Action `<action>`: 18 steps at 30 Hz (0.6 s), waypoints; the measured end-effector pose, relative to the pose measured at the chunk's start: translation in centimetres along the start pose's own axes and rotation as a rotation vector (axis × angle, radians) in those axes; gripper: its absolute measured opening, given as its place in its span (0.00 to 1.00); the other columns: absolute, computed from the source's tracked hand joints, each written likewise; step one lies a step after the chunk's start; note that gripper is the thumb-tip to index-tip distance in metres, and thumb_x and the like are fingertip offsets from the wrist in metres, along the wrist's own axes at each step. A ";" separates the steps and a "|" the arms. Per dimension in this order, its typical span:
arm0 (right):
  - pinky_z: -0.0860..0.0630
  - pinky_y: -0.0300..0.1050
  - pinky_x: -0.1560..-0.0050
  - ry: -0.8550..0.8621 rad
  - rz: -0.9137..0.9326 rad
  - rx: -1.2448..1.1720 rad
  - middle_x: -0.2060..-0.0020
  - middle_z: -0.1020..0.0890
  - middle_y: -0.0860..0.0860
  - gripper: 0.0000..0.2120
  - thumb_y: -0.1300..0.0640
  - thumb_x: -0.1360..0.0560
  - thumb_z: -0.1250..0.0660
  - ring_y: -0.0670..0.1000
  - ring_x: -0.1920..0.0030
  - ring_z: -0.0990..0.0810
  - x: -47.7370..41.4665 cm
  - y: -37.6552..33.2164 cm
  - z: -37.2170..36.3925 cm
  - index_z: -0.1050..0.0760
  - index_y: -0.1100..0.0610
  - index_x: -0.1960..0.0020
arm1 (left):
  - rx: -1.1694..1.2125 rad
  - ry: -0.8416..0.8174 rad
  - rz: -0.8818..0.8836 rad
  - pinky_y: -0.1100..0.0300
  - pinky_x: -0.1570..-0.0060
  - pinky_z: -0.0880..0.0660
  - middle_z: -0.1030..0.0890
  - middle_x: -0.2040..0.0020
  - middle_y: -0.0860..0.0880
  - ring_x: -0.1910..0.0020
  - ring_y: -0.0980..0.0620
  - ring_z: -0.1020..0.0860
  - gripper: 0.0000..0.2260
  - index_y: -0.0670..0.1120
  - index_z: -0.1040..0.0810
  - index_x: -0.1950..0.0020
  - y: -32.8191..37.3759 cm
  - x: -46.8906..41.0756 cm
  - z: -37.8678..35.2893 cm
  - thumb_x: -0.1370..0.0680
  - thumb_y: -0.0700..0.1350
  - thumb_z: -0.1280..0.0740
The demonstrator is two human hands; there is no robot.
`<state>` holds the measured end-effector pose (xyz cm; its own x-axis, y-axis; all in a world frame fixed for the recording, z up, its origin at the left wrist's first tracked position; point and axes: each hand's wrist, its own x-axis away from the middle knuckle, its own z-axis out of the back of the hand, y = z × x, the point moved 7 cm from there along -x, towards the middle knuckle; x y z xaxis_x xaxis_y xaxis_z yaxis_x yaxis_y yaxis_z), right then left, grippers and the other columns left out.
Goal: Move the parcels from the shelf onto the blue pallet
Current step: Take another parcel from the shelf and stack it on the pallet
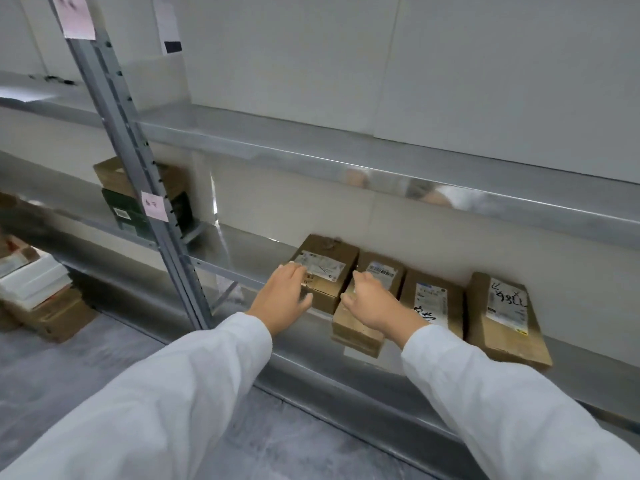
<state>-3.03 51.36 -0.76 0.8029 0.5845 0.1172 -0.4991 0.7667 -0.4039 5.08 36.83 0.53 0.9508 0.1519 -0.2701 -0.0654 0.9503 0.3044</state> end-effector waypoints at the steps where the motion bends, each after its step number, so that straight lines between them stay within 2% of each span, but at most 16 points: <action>1: 0.29 0.53 0.38 -0.005 -0.017 -0.014 0.42 0.27 0.57 0.20 0.50 0.21 0.41 0.58 0.39 0.28 -1.2 -0.1 -0.1 0.33 0.60 0.34 | 0.001 -0.008 0.000 0.56 0.30 0.39 0.28 0.31 0.45 0.32 0.47 0.31 0.23 0.42 0.32 0.29 -1.1 -1.0 -0.2 0.21 0.48 0.34; 3: 0.29 0.53 0.38 -0.014 -0.046 -0.035 0.43 0.27 0.57 0.19 0.51 0.21 0.41 0.58 0.40 0.27 -4.0 -0.4 -0.7 0.32 0.60 0.35 | 0.008 -0.024 -0.007 0.56 0.30 0.39 0.28 0.32 0.44 0.33 0.47 0.31 0.23 0.41 0.32 0.29 -3.7 -3.5 -1.0 0.21 0.47 0.35; 6: 0.29 0.52 0.37 -0.040 -0.131 -0.050 0.39 0.28 0.59 0.21 0.52 0.20 0.42 0.60 0.38 0.27 -7.4 -0.2 -1.8 0.34 0.62 0.32 | 0.035 -0.089 -0.009 0.56 0.31 0.35 0.27 0.34 0.45 0.36 0.48 0.29 0.21 0.42 0.31 0.29 -7.1 -6.1 -2.6 0.21 0.47 0.36; 10: 0.23 0.50 0.46 -0.105 -0.258 -0.104 0.46 0.20 0.59 0.17 0.51 0.19 0.41 0.58 0.47 0.20 -11.7 0.3 -3.9 0.25 0.64 0.41 | 0.082 -0.183 -0.022 0.56 0.34 0.33 0.25 0.36 0.45 0.37 0.48 0.28 0.19 0.43 0.30 0.32 -10.7 -9.0 -5.2 0.21 0.47 0.36; 12: 0.24 0.47 0.50 -0.114 -0.312 -0.121 0.49 0.19 0.60 0.17 0.52 0.19 0.43 0.58 0.48 0.20 -13.3 0.8 -4.8 0.26 0.65 0.42 | 0.128 -0.226 0.016 0.55 0.34 0.32 0.25 0.37 0.45 0.37 0.47 0.28 0.18 0.44 0.30 0.32 -12.1 -10.1 -6.4 0.21 0.48 0.36; 14: 0.27 0.44 0.53 -0.113 -0.362 -0.116 0.46 0.21 0.61 0.20 0.53 0.18 0.44 0.58 0.47 0.21 -14.8 1.2 -5.6 0.32 0.66 0.34 | 0.164 -0.280 0.063 0.53 0.34 0.32 0.26 0.37 0.45 0.37 0.46 0.28 0.18 0.44 0.31 0.33 -13.3 -11.0 -7.8 0.21 0.49 0.36; 16: 0.29 0.43 0.53 -0.090 -0.427 -0.102 0.37 0.27 0.62 0.26 0.53 0.19 0.43 0.57 0.46 0.23 -15.9 1.7 -6.1 0.43 0.67 0.27 | 0.215 -0.332 0.092 0.53 0.34 0.31 0.26 0.37 0.45 0.37 0.47 0.28 0.18 0.46 0.31 0.33 -14.2 -11.3 -9.2 0.20 0.51 0.36; 18: 0.29 0.45 0.46 -0.079 -0.509 -0.088 0.28 0.38 0.63 0.32 0.52 0.19 0.41 0.60 0.36 0.28 -17.0 2.0 -6.6 0.51 0.65 0.24 | 0.299 -0.389 0.119 0.52 0.34 0.30 0.26 0.37 0.46 0.37 0.47 0.27 0.18 0.47 0.31 0.32 -14.9 -11.6 -10.7 0.20 0.53 0.36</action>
<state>-15.51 41.21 -9.60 0.9082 0.1642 0.3850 -0.0200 0.9358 -0.3519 -8.18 23.78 -10.61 0.9881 0.0880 0.1258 -0.1450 0.8042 0.5764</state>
